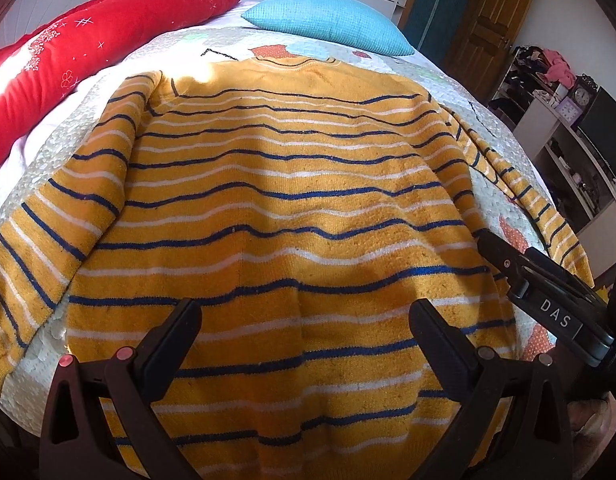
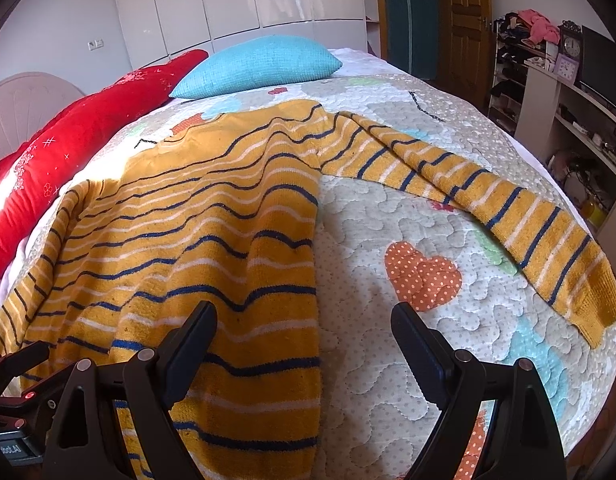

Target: Fold small clothes

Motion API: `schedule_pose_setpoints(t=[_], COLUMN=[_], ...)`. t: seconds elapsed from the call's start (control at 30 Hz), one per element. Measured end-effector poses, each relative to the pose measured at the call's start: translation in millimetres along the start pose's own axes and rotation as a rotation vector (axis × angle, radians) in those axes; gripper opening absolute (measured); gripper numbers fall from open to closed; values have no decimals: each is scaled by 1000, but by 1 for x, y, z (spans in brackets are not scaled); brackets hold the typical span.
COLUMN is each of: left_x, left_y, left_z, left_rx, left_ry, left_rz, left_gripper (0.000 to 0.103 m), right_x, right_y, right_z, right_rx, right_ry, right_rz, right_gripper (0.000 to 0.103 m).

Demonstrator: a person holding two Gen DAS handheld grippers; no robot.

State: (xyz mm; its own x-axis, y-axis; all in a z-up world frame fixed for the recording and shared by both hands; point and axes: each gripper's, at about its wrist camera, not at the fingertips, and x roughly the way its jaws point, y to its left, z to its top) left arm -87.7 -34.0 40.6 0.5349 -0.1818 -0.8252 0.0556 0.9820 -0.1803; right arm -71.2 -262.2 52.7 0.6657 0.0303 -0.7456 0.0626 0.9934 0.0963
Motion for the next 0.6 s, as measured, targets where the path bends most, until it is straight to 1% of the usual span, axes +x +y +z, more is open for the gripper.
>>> schedule_pose_setpoints(t=[0.37, 0.6], left_x=[-2, -2], left_y=[3, 13], left_z=[0, 0], left_rx=[-8, -37], left_ry=[-2, 2], left_rz=[-9, -16], left_gripper=[103, 103], right_x=[-3, -6], right_y=[3, 9], right_z=[0, 3], right_rx=[-7, -24], right_ry=[5, 0], right_rz=[-12, -17], right_gripper=[92, 92])
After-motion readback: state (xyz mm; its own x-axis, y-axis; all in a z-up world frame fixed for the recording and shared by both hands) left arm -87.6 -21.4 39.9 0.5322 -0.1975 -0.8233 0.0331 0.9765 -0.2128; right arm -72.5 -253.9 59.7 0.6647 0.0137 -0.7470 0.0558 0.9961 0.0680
